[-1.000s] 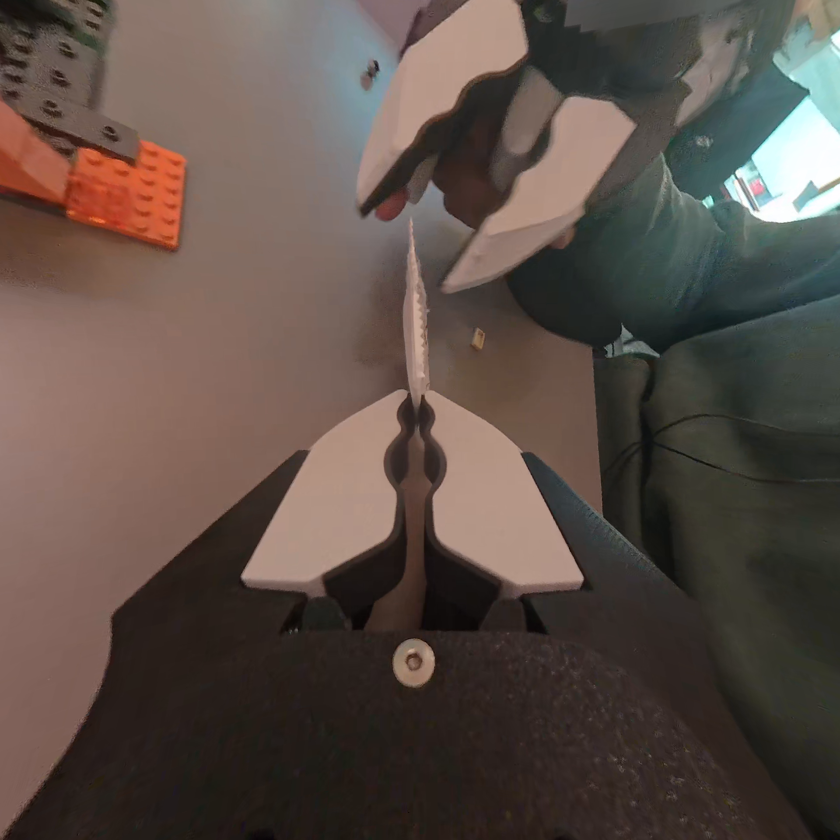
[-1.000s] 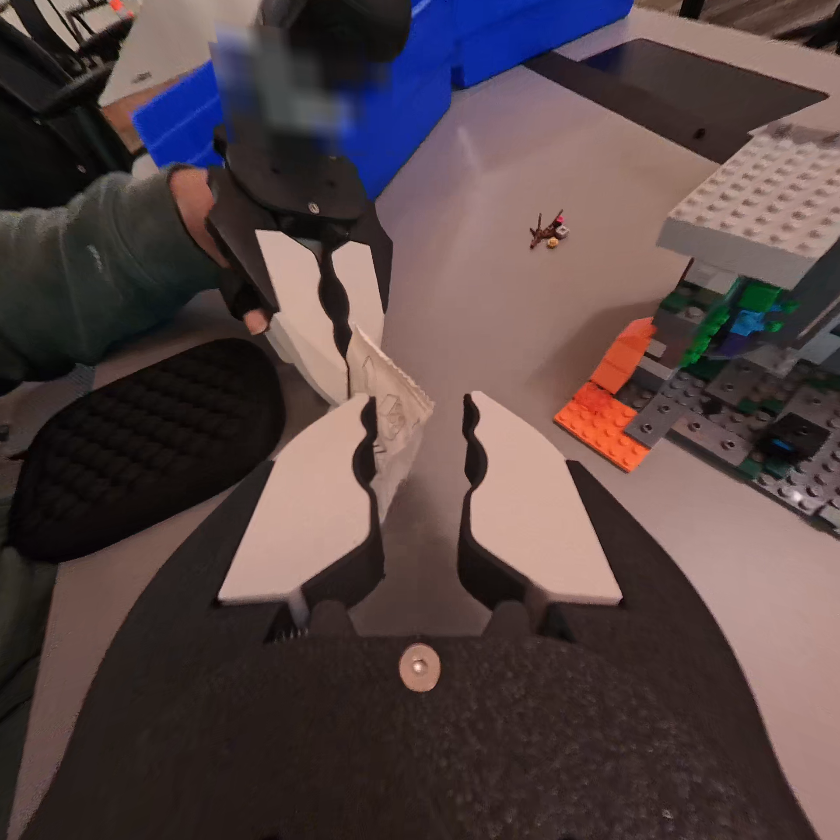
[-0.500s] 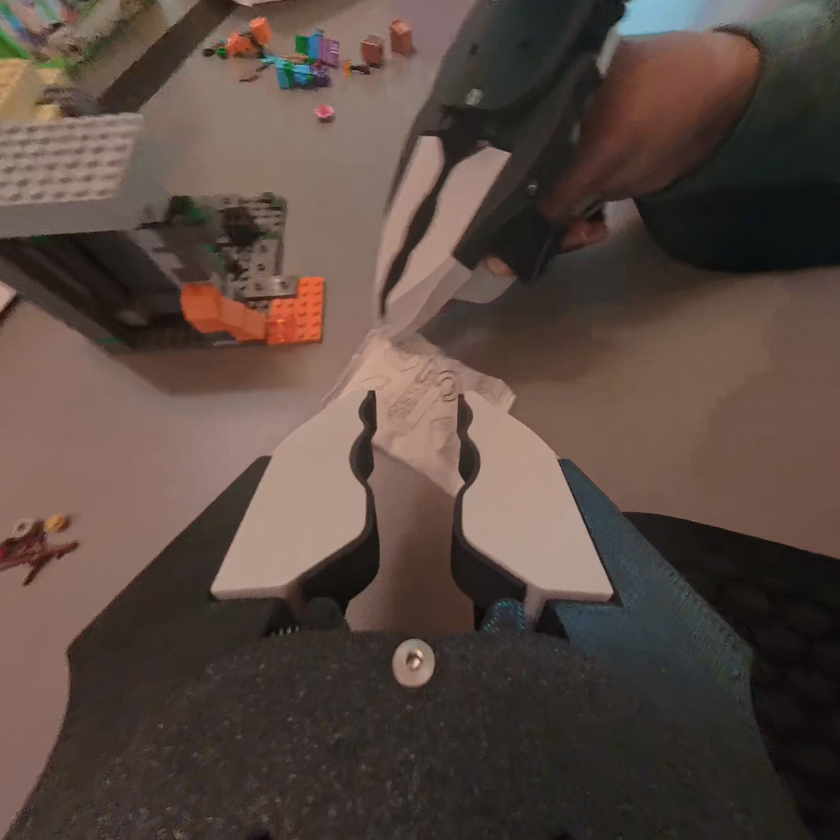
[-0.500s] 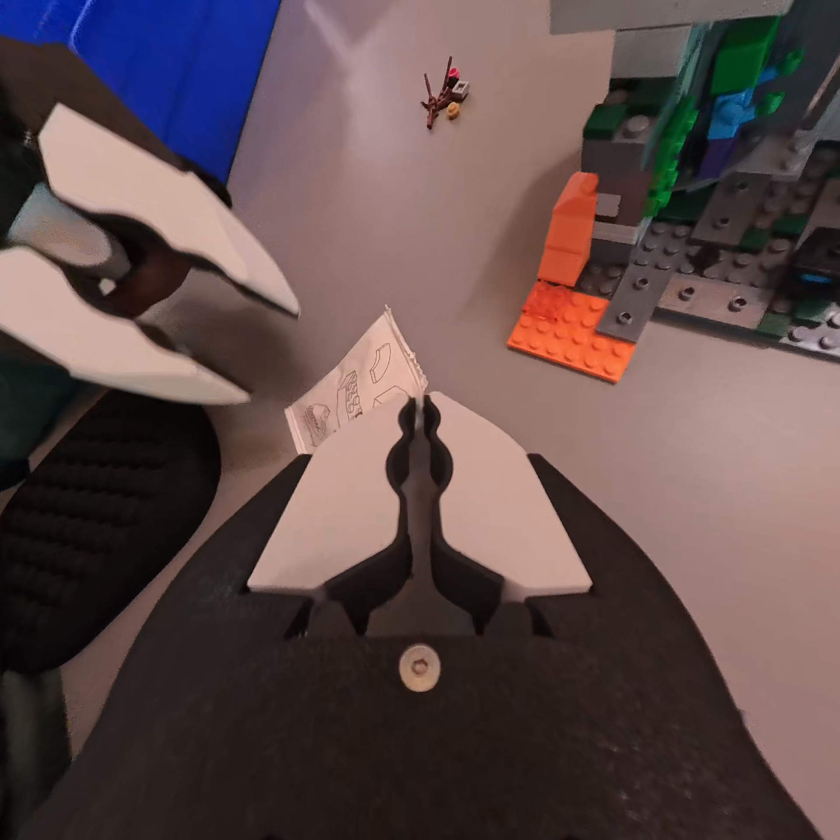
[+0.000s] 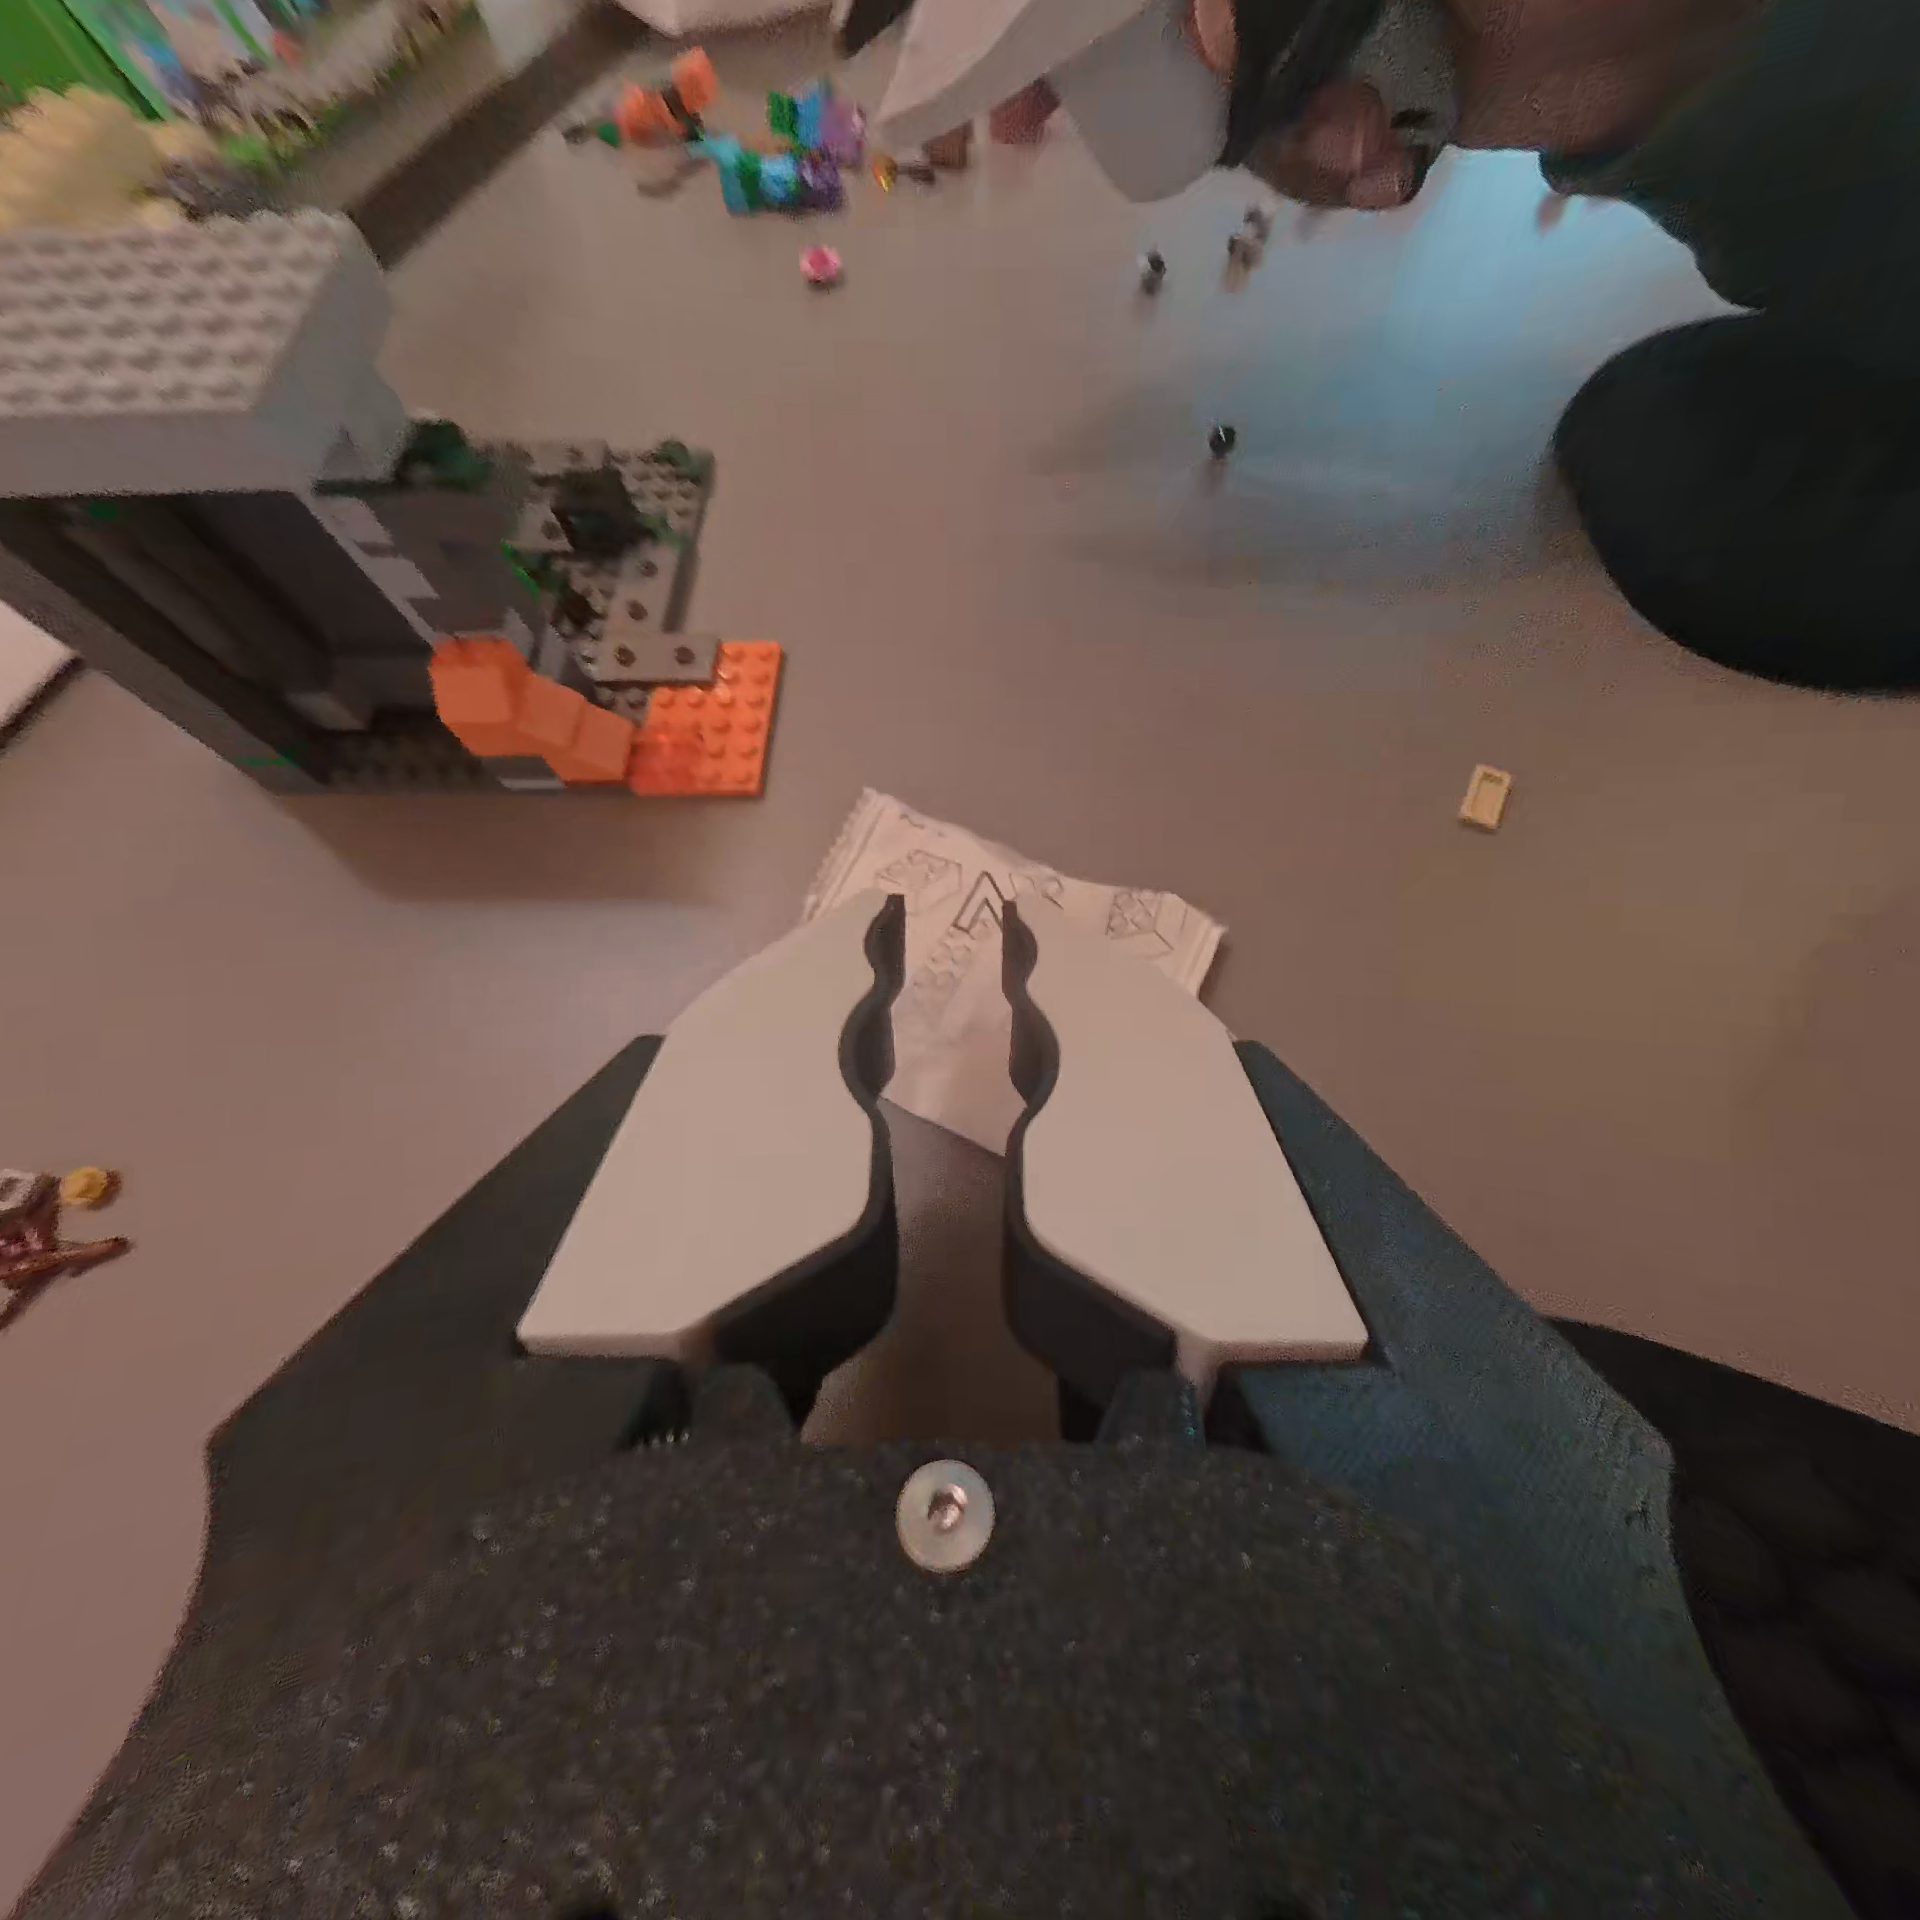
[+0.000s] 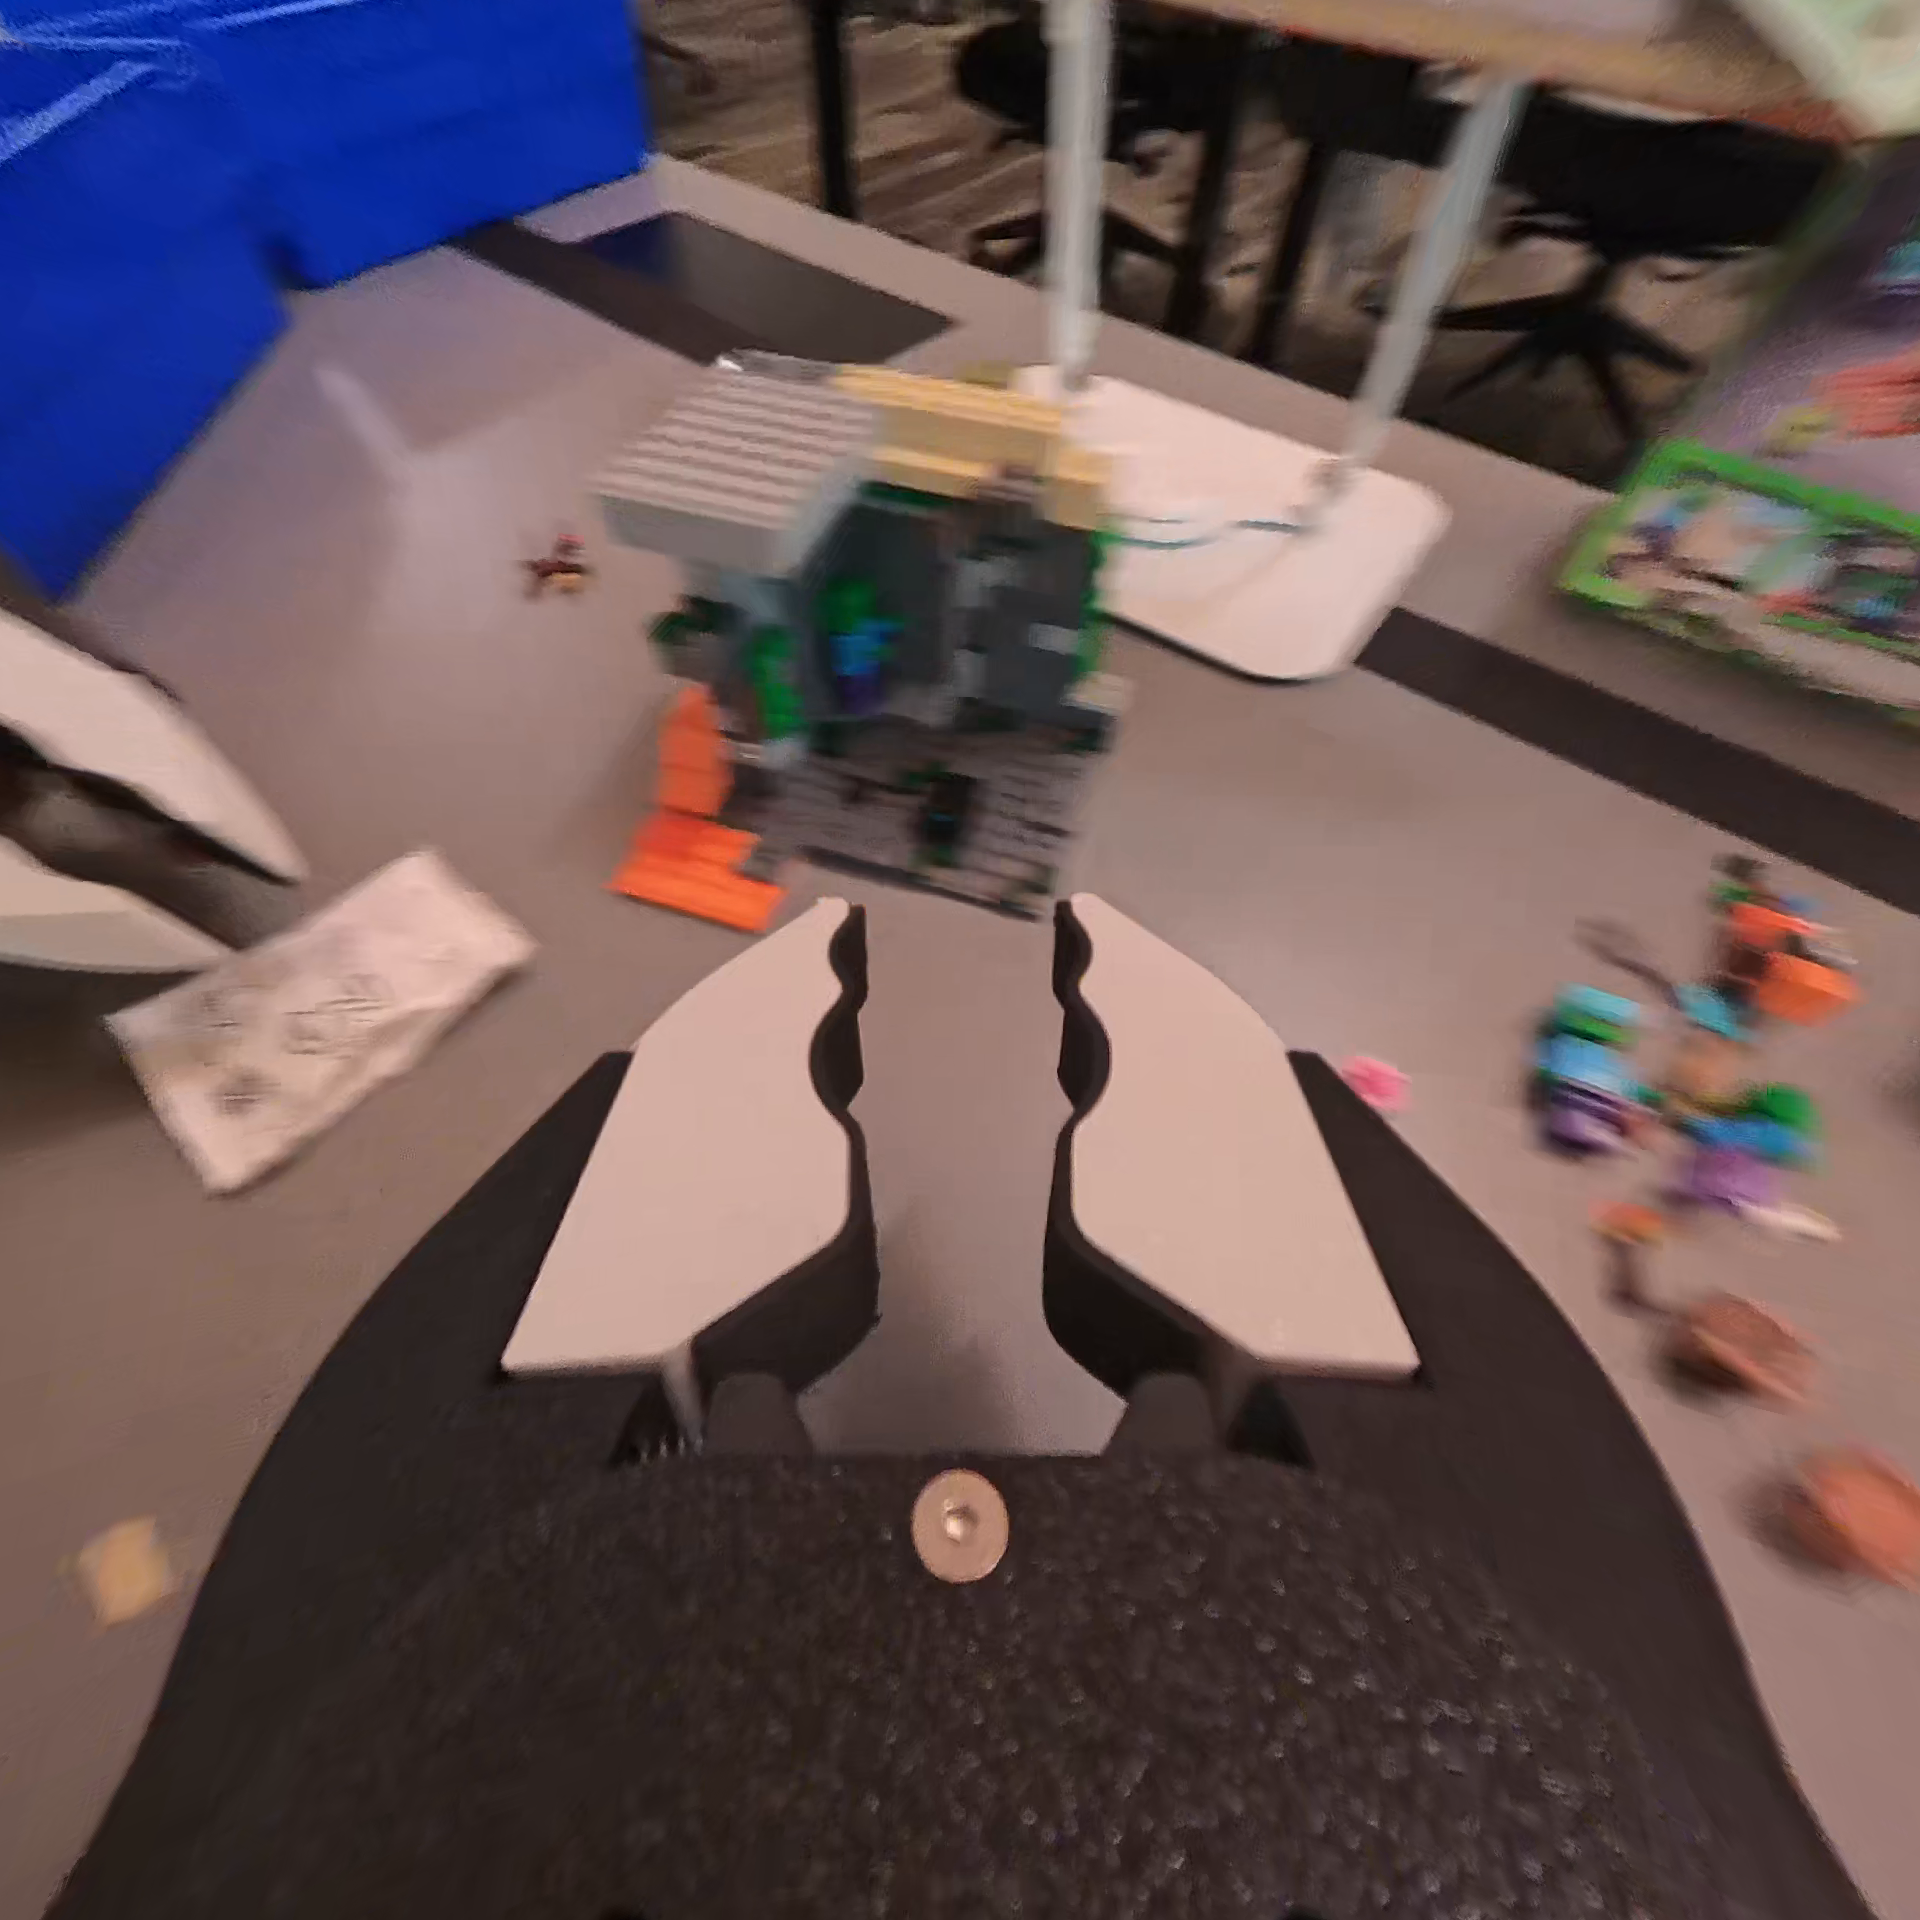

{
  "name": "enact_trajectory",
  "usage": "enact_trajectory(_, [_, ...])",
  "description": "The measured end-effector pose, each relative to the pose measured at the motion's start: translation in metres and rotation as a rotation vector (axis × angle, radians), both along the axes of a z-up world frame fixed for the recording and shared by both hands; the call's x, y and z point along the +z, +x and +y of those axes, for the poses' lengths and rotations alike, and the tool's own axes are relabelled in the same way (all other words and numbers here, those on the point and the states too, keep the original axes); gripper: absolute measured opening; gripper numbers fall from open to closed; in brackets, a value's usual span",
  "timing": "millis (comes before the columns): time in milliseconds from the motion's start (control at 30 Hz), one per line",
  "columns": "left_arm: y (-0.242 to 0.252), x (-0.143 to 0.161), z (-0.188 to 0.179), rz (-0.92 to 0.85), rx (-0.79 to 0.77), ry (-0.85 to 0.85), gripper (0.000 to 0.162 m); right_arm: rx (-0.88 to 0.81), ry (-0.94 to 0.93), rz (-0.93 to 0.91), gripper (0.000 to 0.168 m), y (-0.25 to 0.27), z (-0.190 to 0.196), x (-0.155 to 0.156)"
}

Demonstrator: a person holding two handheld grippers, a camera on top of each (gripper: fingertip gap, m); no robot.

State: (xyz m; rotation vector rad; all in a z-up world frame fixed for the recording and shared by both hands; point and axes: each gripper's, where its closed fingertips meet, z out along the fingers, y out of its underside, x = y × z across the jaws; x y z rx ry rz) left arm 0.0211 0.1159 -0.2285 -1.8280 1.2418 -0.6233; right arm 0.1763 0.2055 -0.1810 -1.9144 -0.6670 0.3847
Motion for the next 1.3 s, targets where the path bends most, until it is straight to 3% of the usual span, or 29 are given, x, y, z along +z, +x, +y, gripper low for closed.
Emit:
enact_trajectory(133, [-0.001,0.011,0.010,-0.066,0.056,0.082,0.013,-0.192,0.003,-0.034,0.032,0.094,0.025,0.000])
enact_trajectory(267, [-0.005,0.015,0.022,-0.111,0.120,0.143,0.008,-0.237,-0.050,-0.170,0.032,0.149,0.044,-0.030])
enact_trajectory(433, [-0.008,0.020,0.034,-0.123,0.182,0.249,0.005,-0.022,-0.157,-0.258,0.020,0.123,0.041,-0.057])
enact_trajectory(567, [-0.010,0.025,0.037,-0.134,0.200,0.306,0.003,-0.089,-0.228,-0.361,0.027,0.133,0.050,-0.075])
enact_trajectory(733, [-0.012,0.027,0.039,-0.154,0.203,0.316,0.002,-0.120,-0.257,-0.357,0.033,0.143,0.061,-0.081])
enact_trajectory(867, [-0.010,0.026,0.037,-0.138,0.188,0.326,0.002,-0.129,-0.281,-0.326,0.028,0.142,0.067,-0.082])
enact_trajectory(967, [-0.008,0.024,0.035,-0.118,0.173,0.346,0.002,-0.157,-0.297,-0.333,0.007,0.148,0.067,-0.083])
enact_trajectory(1067, [-0.007,0.022,0.033,-0.100,0.161,0.356,0.002,-0.140,-0.281,-0.358,0.004,0.149,0.064,-0.083])
enact_trajectory(1200, [-0.006,0.022,0.031,-0.101,0.152,0.367,0.003,0.037,-0.130,-0.374,0.003,0.120,0.051,-0.066])
enact_trajectory(1300, [-0.003,0.021,0.028,-0.086,0.124,0.379,0.006,0.259,0.006,-0.322,0.003,0.066,0.017,-0.038])
